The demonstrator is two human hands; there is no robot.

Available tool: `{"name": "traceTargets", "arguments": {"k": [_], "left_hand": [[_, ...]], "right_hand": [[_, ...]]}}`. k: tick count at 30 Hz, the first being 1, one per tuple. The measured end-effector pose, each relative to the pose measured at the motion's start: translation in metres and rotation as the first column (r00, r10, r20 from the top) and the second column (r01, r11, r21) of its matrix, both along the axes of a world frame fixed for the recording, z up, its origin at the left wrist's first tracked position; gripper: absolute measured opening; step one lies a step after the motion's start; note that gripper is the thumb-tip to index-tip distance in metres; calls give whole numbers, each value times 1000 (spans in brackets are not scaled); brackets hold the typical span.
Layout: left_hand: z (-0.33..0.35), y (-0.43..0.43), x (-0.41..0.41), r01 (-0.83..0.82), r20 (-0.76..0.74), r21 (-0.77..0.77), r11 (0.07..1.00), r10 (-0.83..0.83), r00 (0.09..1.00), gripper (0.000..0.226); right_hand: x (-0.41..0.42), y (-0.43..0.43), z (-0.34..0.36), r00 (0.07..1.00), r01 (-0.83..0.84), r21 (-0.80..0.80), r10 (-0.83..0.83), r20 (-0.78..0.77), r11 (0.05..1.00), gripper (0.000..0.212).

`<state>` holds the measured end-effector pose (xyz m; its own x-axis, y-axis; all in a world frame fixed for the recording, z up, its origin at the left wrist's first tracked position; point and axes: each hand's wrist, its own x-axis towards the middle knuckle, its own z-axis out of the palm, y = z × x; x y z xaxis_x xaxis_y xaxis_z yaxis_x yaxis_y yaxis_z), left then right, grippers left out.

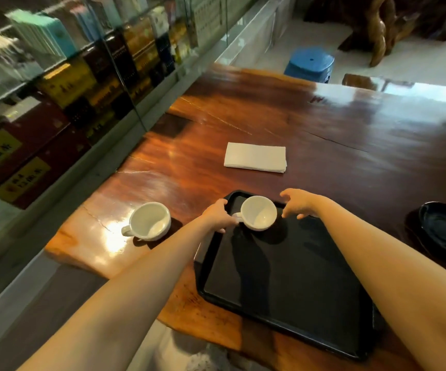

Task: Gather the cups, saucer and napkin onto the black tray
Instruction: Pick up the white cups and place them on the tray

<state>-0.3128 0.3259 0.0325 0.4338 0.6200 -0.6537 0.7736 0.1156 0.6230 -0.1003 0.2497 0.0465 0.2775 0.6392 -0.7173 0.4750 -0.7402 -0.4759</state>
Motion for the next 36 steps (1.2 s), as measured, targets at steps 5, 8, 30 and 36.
{"name": "traceTargets", "arguments": {"k": [5, 8, 30, 36], "left_hand": [[41, 17, -23, 58, -79, 160, 985, -46, 996, 69], [64, 28, -44, 24, -78, 202, 979, -9, 997, 61], [51, 152, -244, -45, -187, 99, 994, 63, 980, 54], [9, 180, -271, 95, -232, 9, 995, -91, 969, 57]], "right_hand": [[-7, 24, 51, 967, -213, 33, 206, 152, 976, 76], [-23, 42, 78, 923, -334, 41, 318, 216, 942, 73], [-212, 171, 30, 805, -571, -73, 575, 146, 818, 73], [-238, 166, -4, 843, -529, -104, 536, 46, 842, 81]]}}
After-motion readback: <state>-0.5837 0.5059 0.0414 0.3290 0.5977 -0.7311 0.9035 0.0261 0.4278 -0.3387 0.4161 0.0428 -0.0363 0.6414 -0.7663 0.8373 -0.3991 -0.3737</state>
